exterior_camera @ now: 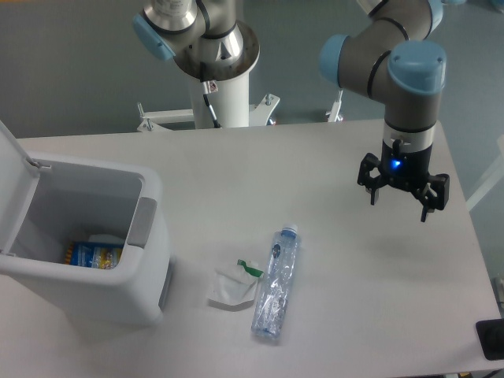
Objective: Place the trash in the trash can
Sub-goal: 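Move the gripper over the crumpled white tissue beside the bottle, then lower the gripper and close it on the white tissue, then lift the tissue and carry it over the white trash bin, then open the gripper to drop the tissue into the bin, then move the open gripper back over the clear water bottle, then lower the gripper and grasp the bottle at its cap end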
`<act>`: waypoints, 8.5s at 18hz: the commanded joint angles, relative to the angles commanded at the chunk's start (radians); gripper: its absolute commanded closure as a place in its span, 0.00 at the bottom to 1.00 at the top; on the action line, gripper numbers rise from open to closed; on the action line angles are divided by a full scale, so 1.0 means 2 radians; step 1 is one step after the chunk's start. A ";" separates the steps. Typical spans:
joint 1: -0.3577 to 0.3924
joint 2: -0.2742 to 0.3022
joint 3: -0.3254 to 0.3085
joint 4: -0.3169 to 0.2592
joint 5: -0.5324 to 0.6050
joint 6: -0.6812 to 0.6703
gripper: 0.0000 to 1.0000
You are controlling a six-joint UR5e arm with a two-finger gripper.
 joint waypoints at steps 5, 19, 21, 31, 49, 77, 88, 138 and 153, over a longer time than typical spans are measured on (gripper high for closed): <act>-0.028 -0.003 0.000 0.000 0.007 -0.054 0.00; -0.153 -0.056 -0.007 0.008 0.009 -0.299 0.00; -0.166 -0.045 -0.035 0.015 0.037 -0.276 0.00; -0.231 -0.033 -0.054 0.015 0.047 -0.249 0.00; -0.240 -0.088 -0.038 0.021 0.045 -0.235 0.00; -0.160 -0.027 0.054 0.014 -0.179 -0.316 1.00; -0.173 0.097 0.068 0.010 -0.322 -0.406 1.00; -0.193 -0.197 0.159 -0.084 -0.015 -0.364 0.03; -0.192 -0.167 0.167 -0.084 -0.024 -0.349 0.87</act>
